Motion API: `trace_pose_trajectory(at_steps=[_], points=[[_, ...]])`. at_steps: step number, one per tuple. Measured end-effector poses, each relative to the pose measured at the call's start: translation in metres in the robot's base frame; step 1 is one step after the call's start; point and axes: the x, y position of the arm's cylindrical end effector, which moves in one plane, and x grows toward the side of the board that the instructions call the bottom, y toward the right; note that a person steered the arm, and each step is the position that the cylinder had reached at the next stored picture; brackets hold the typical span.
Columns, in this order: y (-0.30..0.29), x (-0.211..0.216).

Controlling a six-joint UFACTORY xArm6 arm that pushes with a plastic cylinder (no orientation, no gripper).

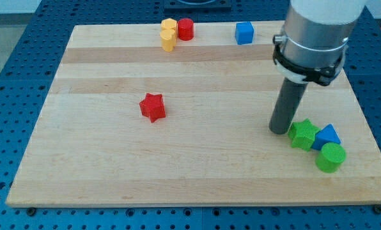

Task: Drag the red star into the group of green blocks and triangle

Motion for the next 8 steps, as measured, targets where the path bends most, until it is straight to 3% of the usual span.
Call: trace_pose_trajectory(at_steps=[2,3,4,5,6,8], points=[[-0.09,-0.068],[-0.164,-0.094],[-0.214,-0.081],[-0.207,-0.029],[-0.161,-0.001],[-0.25,-0.055]])
